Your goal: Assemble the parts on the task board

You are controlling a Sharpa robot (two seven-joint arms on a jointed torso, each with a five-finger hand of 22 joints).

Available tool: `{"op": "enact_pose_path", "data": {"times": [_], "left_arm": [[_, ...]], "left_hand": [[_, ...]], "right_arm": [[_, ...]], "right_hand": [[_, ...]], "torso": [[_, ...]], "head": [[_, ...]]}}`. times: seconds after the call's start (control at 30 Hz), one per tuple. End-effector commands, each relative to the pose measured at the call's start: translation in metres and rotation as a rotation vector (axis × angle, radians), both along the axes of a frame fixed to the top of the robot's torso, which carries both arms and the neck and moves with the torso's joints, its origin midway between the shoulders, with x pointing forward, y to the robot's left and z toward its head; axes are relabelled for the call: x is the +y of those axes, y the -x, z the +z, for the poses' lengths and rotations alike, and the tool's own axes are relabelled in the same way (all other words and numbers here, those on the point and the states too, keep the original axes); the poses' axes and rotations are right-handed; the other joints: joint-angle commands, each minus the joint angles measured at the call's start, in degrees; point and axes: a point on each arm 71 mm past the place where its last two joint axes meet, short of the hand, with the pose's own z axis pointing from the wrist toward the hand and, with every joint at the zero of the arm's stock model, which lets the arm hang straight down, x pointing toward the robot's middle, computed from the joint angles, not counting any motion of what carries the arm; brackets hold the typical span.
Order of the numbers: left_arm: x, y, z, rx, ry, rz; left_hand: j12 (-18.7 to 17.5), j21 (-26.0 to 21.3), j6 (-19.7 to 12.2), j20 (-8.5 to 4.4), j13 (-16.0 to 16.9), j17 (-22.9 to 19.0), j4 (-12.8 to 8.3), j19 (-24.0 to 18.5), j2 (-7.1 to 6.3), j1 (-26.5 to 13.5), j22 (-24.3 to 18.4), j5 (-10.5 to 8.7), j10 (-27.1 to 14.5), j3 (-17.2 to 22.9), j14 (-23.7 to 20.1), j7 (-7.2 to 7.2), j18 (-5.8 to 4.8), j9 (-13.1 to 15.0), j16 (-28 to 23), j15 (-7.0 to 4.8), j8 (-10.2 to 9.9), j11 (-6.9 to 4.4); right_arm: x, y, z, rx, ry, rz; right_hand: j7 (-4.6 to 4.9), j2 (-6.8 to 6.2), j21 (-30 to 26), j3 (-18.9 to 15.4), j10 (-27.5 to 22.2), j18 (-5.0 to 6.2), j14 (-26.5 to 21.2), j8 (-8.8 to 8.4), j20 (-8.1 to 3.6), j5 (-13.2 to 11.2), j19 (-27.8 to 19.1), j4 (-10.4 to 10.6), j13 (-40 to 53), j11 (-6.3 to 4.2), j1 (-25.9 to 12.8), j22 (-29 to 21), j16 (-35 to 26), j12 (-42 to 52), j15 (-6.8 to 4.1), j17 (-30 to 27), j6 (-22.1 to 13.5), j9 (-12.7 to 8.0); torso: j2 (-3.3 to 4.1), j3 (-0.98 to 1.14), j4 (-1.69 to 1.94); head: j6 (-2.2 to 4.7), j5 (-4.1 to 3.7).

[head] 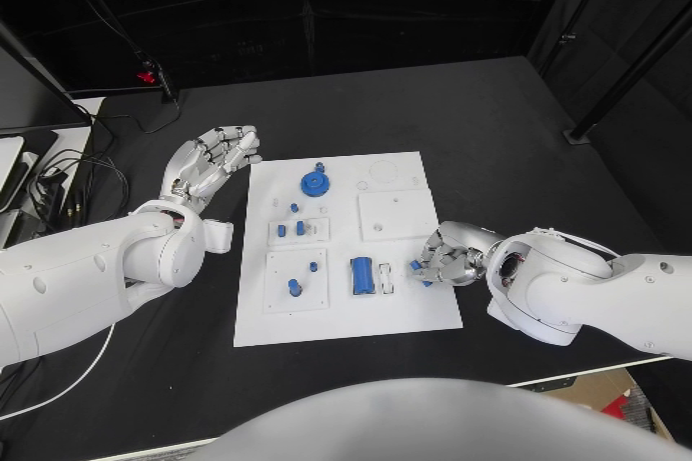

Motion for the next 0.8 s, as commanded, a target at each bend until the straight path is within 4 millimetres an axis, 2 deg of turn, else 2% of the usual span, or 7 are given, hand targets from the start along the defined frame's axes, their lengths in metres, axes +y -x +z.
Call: {"op": "enact_pose_path", "data": {"times": [0.03, 0.2, 0.33, 0.57, 0.67, 0.8], "left_arm": [[0.0, 0.001, 0.008, -0.092, 0.035, -0.016], [0.0, 0.001, 0.007, -0.091, 0.035, -0.016], [0.0, 0.001, 0.007, -0.09, 0.034, -0.016], [0.0, 0.001, 0.006, -0.088, 0.034, -0.015], [0.0, 0.001, 0.006, -0.088, 0.033, -0.015], [-0.001, 0.001, 0.006, -0.087, 0.033, -0.016]], "left_hand": [[0.3, 0.02, -0.29, -0.05, -0.09, -0.06, 0.1, -0.27, 0.47, 0.02, -0.09, 0.4, -0.37, -0.35, -0.39, 8.15, -0.15, -0.1, 0.2, -0.07, 0.22, 0.04], [0.3, 0.02, -0.29, -0.05, -0.09, -0.06, 0.1, -0.27, 0.47, 0.02, -0.09, 0.4, -0.37, -0.35, -0.39, 8.15, -0.15, -0.1, 0.2, -0.07, 0.22, 0.04], [0.3, 0.02, -0.29, -0.05, -0.09, -0.06, 0.1, -0.27, 0.47, 0.02, -0.09, 0.4, -0.37, -0.35, -0.39, 8.15, -0.15, -0.1, 0.2, -0.07, 0.22, 0.04], [0.3, 0.02, -0.29, -0.05, -0.09, -0.06, 0.1, -0.27, 0.47, 0.02, -0.09, 0.4, -0.37, -0.35, -0.39, 8.15, -0.15, -0.1, 0.2, -0.07, 0.22, 0.04], [0.3, 0.02, -0.29, -0.05, -0.09, -0.06, 0.1, -0.27, 0.47, 0.02, -0.09, 0.4, -0.37, -0.35, -0.39, 8.15, -0.15, -0.1, 0.2, -0.07, 0.22, 0.04], [0.3, 0.02, -0.29, -0.05, -0.09, -0.06, 0.1, -0.27, 0.47, 0.02, -0.09, 0.4, -0.37, -0.35, -0.39, 8.15, -0.15, -0.1, 0.2, -0.07, 0.22, 0.04]], "right_arm": [[-0.003, 0.002, -0.001, 0.013, -0.129, -0.077], [-0.006, 0.004, 0.001, 0.015, -0.187, -0.113], [-0.006, 0.005, 0.003, -0.002, -0.227, -0.132], [-0.007, 0.009, 0.007, 0.003, -0.306, -0.179], [-0.006, 0.012, 0.007, 0.039, -0.339, -0.201], [-0.004, 0.016, 0.007, 0.11, -0.371, -0.222]], "right_hand": [[-0.31, -0.57, 0.19, 1.45, 5.94, -0.42, 6.06, -0.74, 0.39, 0.46, 6.07, -0.69, 15.1, 0.3, -0.37, 15.09, 0.14, 0.14, 0.34, 15.09, 1.46, -1.32], [-0.53, -0.94, 0.19, 2.2, 5.94, -0.42, 6.06, -1.98, 0.32, 0.99, 6.07, -0.81, 15.1, 0.16, -0.88, 15.09, 0.14, 0.14, 0.21, 15.09, 2.89, -2.05], [-0.58, -1.44, 0.19, 2.31, 5.94, -0.42, 6.06, -3.46, 0.21, 2.73, 6.07, -0.67, 15.1, 0.09, -1.9, 15.09, 0.14, 0.14, 0.1, 15.09, 3.96, -2.83], [-0.71, -1.74, 0.19, 2.13, 5.94, -0.42, 6.06, -4.24, 0.13, 3.64, 6.07, -0.58, 15.1, -0.01, -2.52, 15.09, 0.14, 0.14, -0.01, 15.09, 4.88, -3.22], [-0.85, -1.93, 0.19, 1.67, 5.94, -0.42, 6.06, -4.93, 0.03, 5.23, 6.07, -0.44, 15.1, -0.16, -3.14, 15.09, 0.14, 0.14, -0.12, 15.09, 5.66, -3.53], [-0.81, -2.17, 0.19, 0.62, 5.94, -0.42, 6.06, -5.78, -0.07, 5.61, 6.07, 0.26, 15.1, -0.14, -4.41, 15.09, 0.14, 0.14, -0.23, 15.09, 6.07, -3.89]], "torso": [[-0.01, -0.03, -0.01], [-0.06, -0.05, 0.0], [-0.02, -0.04, 0.08], [0.0, -0.07, 0.08], [-0.04, -0.08, 0.03], [-0.01, -0.03, 0.21]], "head": [[0.0, 0.05], [0.0, -0.01], [0.0, -0.12], [0.0, -0.01], [0.0, 0.14], [0.0, -0.02]]}}
